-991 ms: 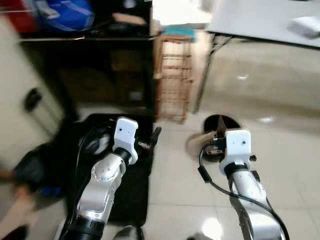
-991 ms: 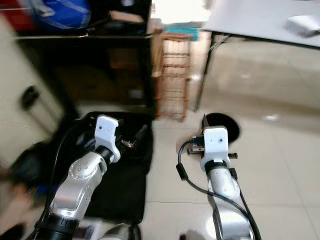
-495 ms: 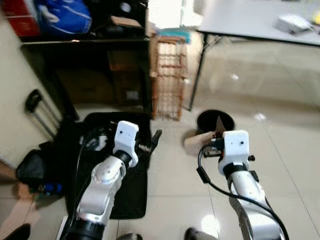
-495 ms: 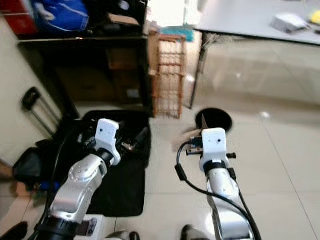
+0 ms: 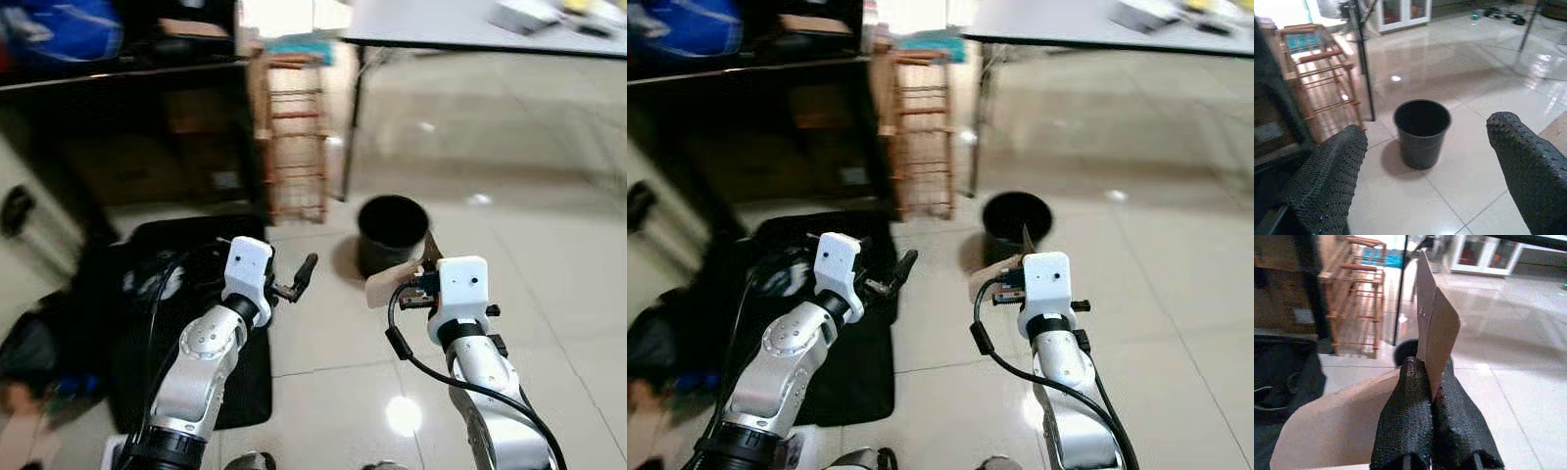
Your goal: Picking trash to rubbish bin
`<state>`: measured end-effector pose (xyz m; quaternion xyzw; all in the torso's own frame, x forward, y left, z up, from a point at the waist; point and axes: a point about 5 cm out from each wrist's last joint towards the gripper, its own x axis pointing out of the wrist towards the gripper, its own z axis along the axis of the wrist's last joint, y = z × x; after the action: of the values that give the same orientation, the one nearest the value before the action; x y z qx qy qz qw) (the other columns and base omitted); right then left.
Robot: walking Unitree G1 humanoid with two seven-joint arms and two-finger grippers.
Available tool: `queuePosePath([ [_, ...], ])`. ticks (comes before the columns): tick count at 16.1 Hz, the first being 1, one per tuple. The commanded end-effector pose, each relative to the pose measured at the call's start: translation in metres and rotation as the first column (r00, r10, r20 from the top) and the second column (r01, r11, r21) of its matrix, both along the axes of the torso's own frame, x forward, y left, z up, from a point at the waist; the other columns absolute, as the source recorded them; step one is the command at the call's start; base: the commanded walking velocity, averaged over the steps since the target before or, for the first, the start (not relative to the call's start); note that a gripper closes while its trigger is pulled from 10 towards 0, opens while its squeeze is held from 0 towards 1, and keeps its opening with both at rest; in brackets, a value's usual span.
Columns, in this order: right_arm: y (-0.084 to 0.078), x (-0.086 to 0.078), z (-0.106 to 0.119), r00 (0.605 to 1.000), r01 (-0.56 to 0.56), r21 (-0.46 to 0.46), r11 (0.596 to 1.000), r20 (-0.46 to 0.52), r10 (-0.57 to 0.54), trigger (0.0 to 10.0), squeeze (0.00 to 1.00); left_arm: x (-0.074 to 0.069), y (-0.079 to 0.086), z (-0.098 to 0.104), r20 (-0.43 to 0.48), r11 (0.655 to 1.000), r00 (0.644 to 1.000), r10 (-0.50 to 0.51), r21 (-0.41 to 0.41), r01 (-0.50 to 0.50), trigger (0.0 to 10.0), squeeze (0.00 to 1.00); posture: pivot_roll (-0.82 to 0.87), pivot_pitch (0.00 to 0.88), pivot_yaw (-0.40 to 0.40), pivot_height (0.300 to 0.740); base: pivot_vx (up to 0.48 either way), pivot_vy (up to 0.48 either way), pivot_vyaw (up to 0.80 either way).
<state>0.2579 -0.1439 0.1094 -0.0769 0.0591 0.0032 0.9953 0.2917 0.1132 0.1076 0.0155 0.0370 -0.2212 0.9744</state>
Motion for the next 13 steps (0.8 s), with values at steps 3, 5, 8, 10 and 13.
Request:
queuePosePath([
  [3, -0.0006, 0.0001, -0.0022, 1.000, 0.005, -0.007, 1.000, -0.015, -0.005, 10.0, 0.00, 0.0001, 0.0000, 0.0016, 0.010, 1.000, 1.000, -0.011, 0.013, 0.011, 10.0, 0.00, -0.03, 0.109, 0.040, 0.740, 0.000, 0.000, -0.73],
  [5, -0.0011, 0.0005, -0.0021, 1.000, 0.006, -0.009, 1.000, -0.016, -0.006, 10.0, 0.00, 0.0004, -0.0005, 0.0019, 0.012, 1.000, 1.000, -0.010, 0.010, 0.010, 10.0, 0.00, -0.03, 0.109, 0.038, 0.740, 0.000, 0.000, -0.73],
  [8, -0.0006, 0.0009, -0.0020, 1.000, 0.004, -0.012, 1.000, -0.014, -0.004, 10.0, 0.00, 0.0002, -0.0014, 0.0027, 0.021, 1.000, 0.999, -0.025, 0.007, 0.024, 10.0, 0.00, -0.03, 0.109, 0.038, 0.740, 0.000, 0.000, -0.73],
  [10, -0.0004, 0.0010, -0.0020, 1.000, 0.003, -0.012, 1.000, -0.015, -0.003, 10.0, 0.00, -0.0002, -0.0014, 0.0033, 0.024, 0.999, 0.999, -0.033, 0.006, 0.032, 10.0, 0.00, -0.03, 0.109, 0.038, 0.740, 0.000, 0.000, -0.73],
  [13, -0.0002, 0.0007, -0.0026, 1.000, 0.004, -0.012, 1.000, -0.016, -0.005, 10.0, 0.00, -0.0006, -0.0016, 0.0034, 0.028, 0.999, 0.999, -0.037, 0.010, 0.037, 10.0, 0.00, -0.03, 0.113, 0.041, 0.740, 0.000, 0.000, -0.73],
])
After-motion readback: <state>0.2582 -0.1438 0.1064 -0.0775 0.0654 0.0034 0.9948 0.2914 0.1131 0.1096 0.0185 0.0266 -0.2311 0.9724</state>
